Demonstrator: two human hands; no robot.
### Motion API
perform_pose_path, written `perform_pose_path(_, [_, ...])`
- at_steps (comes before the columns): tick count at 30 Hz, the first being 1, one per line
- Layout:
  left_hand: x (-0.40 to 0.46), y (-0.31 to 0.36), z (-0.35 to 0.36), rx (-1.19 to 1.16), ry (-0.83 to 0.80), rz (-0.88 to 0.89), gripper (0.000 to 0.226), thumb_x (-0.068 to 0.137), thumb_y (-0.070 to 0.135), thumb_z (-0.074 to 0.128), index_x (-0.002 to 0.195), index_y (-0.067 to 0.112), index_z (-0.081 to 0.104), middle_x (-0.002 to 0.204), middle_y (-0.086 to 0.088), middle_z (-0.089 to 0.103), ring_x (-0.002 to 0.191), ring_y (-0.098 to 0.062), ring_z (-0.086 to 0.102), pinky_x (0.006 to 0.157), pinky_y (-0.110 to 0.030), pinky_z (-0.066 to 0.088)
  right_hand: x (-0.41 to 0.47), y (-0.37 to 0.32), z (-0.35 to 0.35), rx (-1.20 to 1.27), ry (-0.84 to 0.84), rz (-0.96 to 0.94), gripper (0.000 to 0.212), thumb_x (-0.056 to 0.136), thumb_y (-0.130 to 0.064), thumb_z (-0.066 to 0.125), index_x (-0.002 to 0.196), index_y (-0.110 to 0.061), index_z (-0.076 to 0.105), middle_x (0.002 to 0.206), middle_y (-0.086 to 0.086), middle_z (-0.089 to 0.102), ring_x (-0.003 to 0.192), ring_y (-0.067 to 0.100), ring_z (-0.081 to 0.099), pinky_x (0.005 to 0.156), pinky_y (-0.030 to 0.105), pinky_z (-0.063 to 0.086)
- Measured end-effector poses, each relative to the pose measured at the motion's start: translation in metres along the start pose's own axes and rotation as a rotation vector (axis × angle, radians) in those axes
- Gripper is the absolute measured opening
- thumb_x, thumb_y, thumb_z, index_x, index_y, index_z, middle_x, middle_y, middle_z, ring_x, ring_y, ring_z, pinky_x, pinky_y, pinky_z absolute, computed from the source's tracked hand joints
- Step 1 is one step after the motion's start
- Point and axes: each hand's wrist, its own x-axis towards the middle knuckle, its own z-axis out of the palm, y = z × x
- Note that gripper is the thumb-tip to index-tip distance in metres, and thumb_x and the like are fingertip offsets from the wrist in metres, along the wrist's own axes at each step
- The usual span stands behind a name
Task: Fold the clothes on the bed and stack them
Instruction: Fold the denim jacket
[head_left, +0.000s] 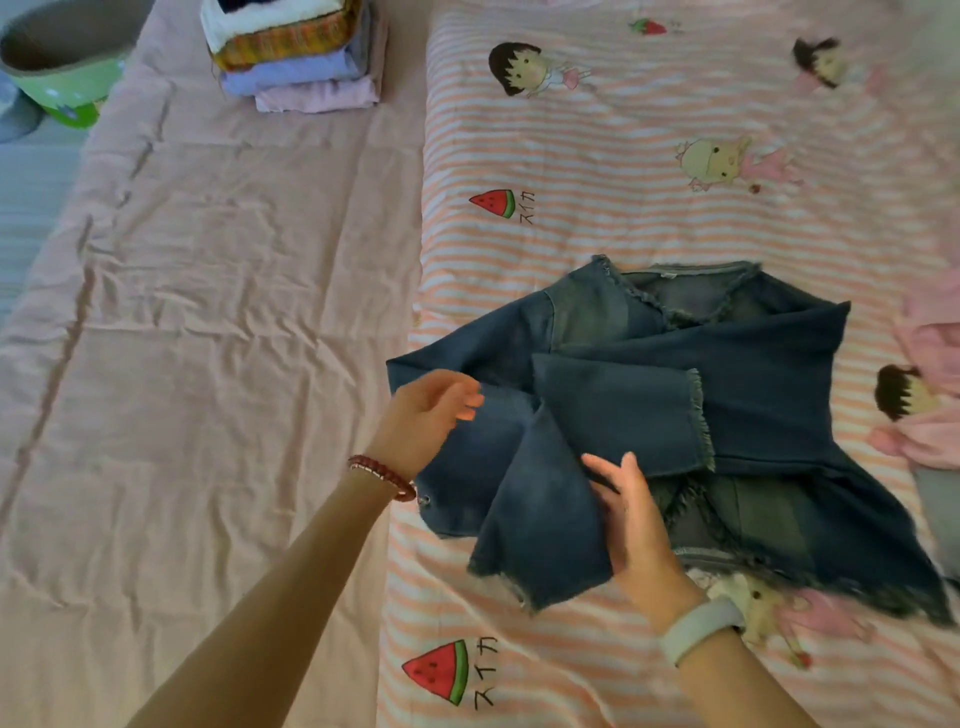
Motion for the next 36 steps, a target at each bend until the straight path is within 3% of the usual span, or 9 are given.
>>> perform_pose_path(3, [0.018, -0.029, -0.003, 0.419, 0.23, 0.075, 0.033, 0.089, 0.014, 0.055, 0.122, 0.011, 0.053, 0.124, -0.008, 0.052, 0.119, -0.027, 0.046, 0.098, -0.032, 0.036, 0.001, -0.006, -0.016, -0.234, 0.065, -0.068, 0.033, 0.093, -0.049, 0.041, 0.12, -0.031, 0.047, 0.117, -0.002, 0.055, 0.102, 0.015, 0.054, 0.077, 0.03, 0.042])
perform_pose_path(7, [0.047, -0.055, -0.003, 0.952, 0.076, 0.125, 0.067, 0.087, 0.034, 0.056, 0.145, 0.025, 0.024, 0.155, 0.0, 0.014, 0.14, -0.031, 0.004, 0.11, -0.048, 0.018, -0.009, 0.012, -0.028, -1.082, 0.145, -0.723, 0.047, 0.085, -0.037, 0.06, 0.128, -0.027, 0.045, 0.123, -0.007, 0.042, 0.113, 0.01, 0.042, 0.087, 0.023, 0.041])
perform_pose_path(11, [0.074, -0.05, 0.005, 1.193, -0.035, 0.207, 0.049, 0.09, 0.042, 0.049, 0.136, 0.029, 0.04, 0.141, -0.001, 0.041, 0.135, -0.028, 0.02, 0.112, -0.05, 0.008, -0.007, 0.04, -0.027, -1.583, -0.018, -0.639, 0.071, 0.087, -0.046, 0.054, 0.145, -0.027, 0.019, 0.138, -0.004, 0.026, 0.121, 0.017, 0.034, 0.089, 0.029, 0.044])
perform_pose_path(16, [0.069, -0.035, 0.005, 0.995, 0.098, 0.376, 0.018, 0.091, 0.027, 0.053, 0.095, 0.018, 0.068, 0.1, -0.006, 0.063, 0.106, -0.029, 0.049, 0.109, -0.046, 0.013, 0.005, 0.035, -0.031, -1.153, 0.17, -0.478, 0.033, 0.091, -0.011, 0.055, 0.123, -0.005, 0.05, 0.126, 0.009, 0.041, 0.111, 0.024, 0.05, 0.088, 0.017, 0.034])
perform_pose_path(19, [0.055, -0.018, 0.011, 0.85, 0.132, 0.454, 0.013, 0.09, 0.017, 0.056, 0.088, 0.012, 0.069, 0.088, -0.008, 0.061, 0.093, -0.031, 0.055, 0.104, -0.047, 0.024, -0.001, 0.012, -0.043, -1.096, 0.186, -0.538, 0.011, 0.089, -0.007, 0.056, 0.098, -0.006, 0.062, 0.103, 0.005, 0.056, 0.092, 0.017, 0.053, 0.075, 0.009, 0.029])
perform_pose_path(22, [0.046, 0.012, 0.031, 0.689, 0.142, 0.503, 0.009, 0.088, 0.009, 0.059, 0.087, 0.008, 0.068, 0.085, -0.008, 0.059, 0.086, -0.031, 0.055, 0.096, -0.051, 0.036, -0.013, -0.035, -0.063, -0.9, 0.173, -0.554, 0.012, 0.087, -0.003, 0.059, 0.082, -0.014, 0.061, 0.082, -0.008, 0.059, 0.077, 0.007, 0.054, 0.066, 0.006, 0.036])
perform_pose_path(26, [0.051, 0.065, 0.083, 0.527, 0.174, 0.517, 0.01, 0.088, 0.011, 0.059, 0.088, 0.006, 0.068, 0.093, -0.011, 0.059, 0.095, -0.032, 0.053, 0.092, -0.051, 0.039, -0.026, -0.11, -0.111, -0.588, 0.271, -0.59, 0.023, 0.088, 0.001, 0.055, 0.076, -0.018, 0.058, 0.08, -0.006, 0.06, 0.075, 0.005, 0.055, 0.063, 0.007, 0.043])
perform_pose_path(30, [0.065, 0.11, 0.159, 0.507, 0.19, 0.515, 0.019, 0.092, 0.018, 0.053, 0.101, 0.011, 0.068, 0.111, -0.011, 0.058, 0.108, -0.033, 0.05, 0.1, -0.048, 0.032, -0.02, -0.179, -0.172, -0.342, 0.415, -0.541, 0.011, 0.09, 0.001, 0.052, 0.087, -0.002, 0.062, 0.076, 0.003, 0.06, 0.07, 0.013, 0.054, 0.054, 0.013, 0.047])
perform_pose_path(36, [0.071, 0.084, 0.265, 0.833, 0.047, 0.294, 0.051, 0.096, 0.039, 0.037, 0.145, 0.031, 0.023, 0.155, -0.001, 0.015, 0.142, -0.026, 0.007, 0.111, -0.057, 0.002, 0.02, -0.208, -0.251, -0.577, 0.585, -0.404, 0.016, 0.092, -0.006, 0.044, 0.083, -0.004, 0.057, 0.087, 0.011, 0.053, 0.083, 0.021, 0.046, 0.067, 0.029, 0.033])
